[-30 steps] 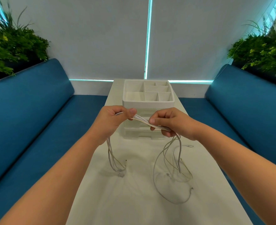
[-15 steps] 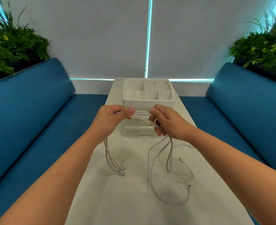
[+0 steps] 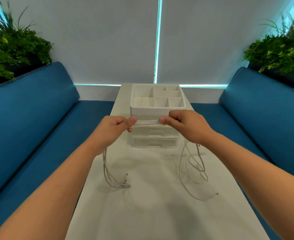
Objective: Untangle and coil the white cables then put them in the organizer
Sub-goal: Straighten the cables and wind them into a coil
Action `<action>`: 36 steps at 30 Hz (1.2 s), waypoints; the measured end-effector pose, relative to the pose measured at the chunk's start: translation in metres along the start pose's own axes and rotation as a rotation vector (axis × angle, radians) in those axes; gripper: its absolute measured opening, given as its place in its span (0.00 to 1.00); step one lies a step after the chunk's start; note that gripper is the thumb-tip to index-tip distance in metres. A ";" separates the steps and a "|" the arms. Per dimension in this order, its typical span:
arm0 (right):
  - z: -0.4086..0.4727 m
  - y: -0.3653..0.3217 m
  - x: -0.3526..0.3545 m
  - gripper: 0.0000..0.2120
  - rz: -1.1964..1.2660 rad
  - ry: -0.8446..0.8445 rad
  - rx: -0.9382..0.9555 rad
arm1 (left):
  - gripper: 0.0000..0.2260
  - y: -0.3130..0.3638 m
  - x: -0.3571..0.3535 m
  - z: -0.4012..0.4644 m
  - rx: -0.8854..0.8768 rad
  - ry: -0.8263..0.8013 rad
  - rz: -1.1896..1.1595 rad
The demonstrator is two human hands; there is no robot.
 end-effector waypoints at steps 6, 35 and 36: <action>-0.003 0.004 -0.013 0.12 0.389 -0.189 0.020 | 0.25 -0.003 0.016 0.000 -0.039 0.033 -0.040; -0.004 -0.020 0.044 0.14 0.406 -0.054 0.085 | 0.25 0.009 -0.004 0.001 -0.067 -0.029 -0.089; -0.002 -0.025 0.047 0.14 0.387 -0.055 0.100 | 0.26 0.013 -0.008 0.001 -0.068 -0.063 -0.086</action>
Point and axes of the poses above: each hand's wrist, its own z-axis towards the middle knuckle, its own x-axis out of the back of the hand, y = z × x, the point moved 10 cm from there along z, towards the middle knuckle, and after that the axes turned 3 degrees about -y, right-handed, at the moved point
